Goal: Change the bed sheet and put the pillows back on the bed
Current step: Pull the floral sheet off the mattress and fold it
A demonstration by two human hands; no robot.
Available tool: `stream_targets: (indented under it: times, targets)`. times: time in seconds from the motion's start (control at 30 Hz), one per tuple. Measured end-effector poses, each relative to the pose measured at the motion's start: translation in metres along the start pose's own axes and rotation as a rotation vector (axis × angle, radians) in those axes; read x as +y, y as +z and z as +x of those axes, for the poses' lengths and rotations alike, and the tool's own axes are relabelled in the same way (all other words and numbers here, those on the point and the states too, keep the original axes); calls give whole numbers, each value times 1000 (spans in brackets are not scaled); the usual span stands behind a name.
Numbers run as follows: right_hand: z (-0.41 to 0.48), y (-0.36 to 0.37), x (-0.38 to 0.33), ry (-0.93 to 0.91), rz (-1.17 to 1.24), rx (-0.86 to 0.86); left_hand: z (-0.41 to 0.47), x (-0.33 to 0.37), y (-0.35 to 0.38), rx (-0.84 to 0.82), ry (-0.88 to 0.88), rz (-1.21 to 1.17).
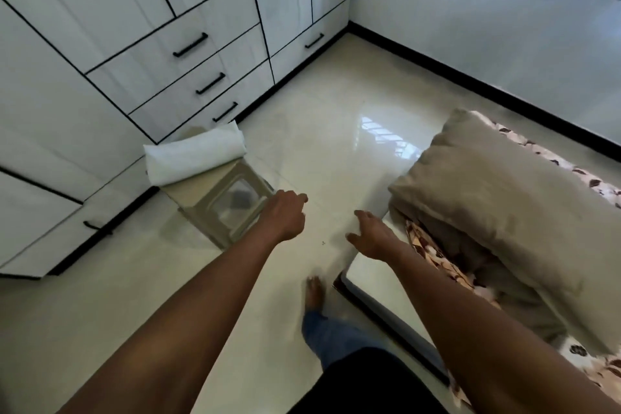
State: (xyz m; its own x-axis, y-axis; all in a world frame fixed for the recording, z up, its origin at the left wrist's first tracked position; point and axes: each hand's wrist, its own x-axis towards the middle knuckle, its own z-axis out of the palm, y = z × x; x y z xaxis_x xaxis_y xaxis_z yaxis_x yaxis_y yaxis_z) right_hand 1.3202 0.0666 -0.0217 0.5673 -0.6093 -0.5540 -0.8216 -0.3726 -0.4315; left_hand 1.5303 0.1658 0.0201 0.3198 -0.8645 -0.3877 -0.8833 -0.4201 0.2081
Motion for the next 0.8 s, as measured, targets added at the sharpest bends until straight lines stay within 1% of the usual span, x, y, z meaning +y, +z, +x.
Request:
stream_targets:
  times: [0.1,0.17,0.23,0.27,0.33,0.4,0.53,0.63,0.73,0.8]
  targets:
    - [61,-11,1,91,54,-15,45,-17,-11,-65,95,148]
    - [88,-16,-1,136,97,-31,62,-23,-20,-141,103,172]
    - [137,-37,-15,154,89,-35,111,-41,-43,-180,121,218]
    - [143,-46,-20,152,113,-22,121,-45,-49,-180,100,206]
    - [185,-87,-35,115,118,39,178,-56,-83,-139,88,189]
    - [210,-125,-40,116,145,110,226,-53,-113,-140,125,191]
    - [249,-197,-23,211,164,186,324,-27,-163,-166,263,229]
    - [279,-243,3,351,164,209,413,2,-188,-168,336,228]
    - [297,-280,37,487,198,273,490,45,-207,-171,412,206]
    - [302,-304,62,576,274,307,529,83,-217,-213,500,233]
